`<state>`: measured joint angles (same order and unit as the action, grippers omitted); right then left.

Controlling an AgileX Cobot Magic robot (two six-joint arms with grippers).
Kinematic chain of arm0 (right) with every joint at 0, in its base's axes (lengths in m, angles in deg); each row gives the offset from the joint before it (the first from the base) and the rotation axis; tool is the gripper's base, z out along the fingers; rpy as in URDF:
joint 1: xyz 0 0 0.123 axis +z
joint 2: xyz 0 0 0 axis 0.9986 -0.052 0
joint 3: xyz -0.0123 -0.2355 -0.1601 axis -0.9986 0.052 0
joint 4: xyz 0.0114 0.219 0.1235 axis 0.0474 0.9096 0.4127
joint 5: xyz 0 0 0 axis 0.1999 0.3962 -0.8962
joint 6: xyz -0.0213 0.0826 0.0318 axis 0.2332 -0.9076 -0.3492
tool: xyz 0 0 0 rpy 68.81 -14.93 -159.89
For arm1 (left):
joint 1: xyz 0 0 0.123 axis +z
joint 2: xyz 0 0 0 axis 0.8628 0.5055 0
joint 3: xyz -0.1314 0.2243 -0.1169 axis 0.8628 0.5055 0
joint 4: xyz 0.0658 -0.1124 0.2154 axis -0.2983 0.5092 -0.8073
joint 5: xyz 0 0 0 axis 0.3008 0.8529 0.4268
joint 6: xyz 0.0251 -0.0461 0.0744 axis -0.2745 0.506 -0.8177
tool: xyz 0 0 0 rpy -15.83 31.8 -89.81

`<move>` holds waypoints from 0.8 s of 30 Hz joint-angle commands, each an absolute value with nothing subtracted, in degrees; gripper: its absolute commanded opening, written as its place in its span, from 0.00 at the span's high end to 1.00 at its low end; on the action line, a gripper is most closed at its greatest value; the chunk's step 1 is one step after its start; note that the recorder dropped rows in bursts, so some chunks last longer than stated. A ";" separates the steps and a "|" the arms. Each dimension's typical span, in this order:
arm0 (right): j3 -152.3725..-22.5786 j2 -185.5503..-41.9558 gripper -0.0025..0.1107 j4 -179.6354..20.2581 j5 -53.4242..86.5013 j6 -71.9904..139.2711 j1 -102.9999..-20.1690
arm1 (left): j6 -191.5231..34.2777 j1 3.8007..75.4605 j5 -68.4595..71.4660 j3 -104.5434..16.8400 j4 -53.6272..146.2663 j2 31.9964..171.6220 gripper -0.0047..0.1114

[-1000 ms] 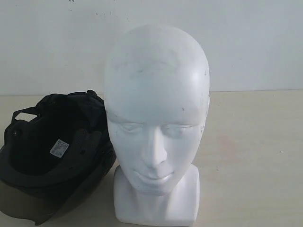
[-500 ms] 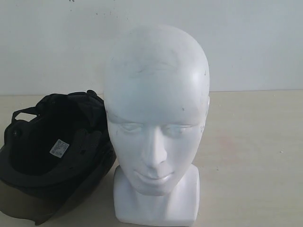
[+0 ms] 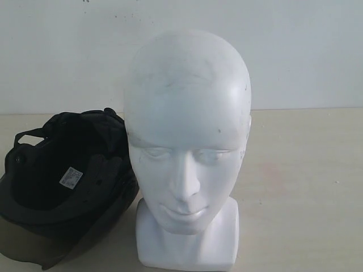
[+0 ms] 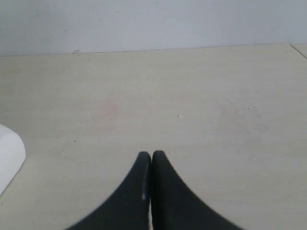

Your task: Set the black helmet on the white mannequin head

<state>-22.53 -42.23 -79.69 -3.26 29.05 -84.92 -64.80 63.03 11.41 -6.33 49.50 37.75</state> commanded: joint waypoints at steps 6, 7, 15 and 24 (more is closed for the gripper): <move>-22.58 -41.96 0.98 -80.05 -2.58 29.08 -85.18 | -64.79 63.07 13.50 -6.54 50.39 38.62 0.92; -22.58 -41.96 0.98 -80.05 -2.58 29.08 -85.18 | -64.79 63.07 13.50 -6.54 50.39 38.62 0.92; -22.58 -41.96 0.98 -80.05 -2.58 29.08 -85.18 | -64.95 63.07 13.10 -6.54 50.13 38.66 0.92; -22.58 -41.96 0.98 -80.05 -2.58 29.08 -85.18 | -64.95 63.07 13.05 -6.54 51.84 38.66 0.92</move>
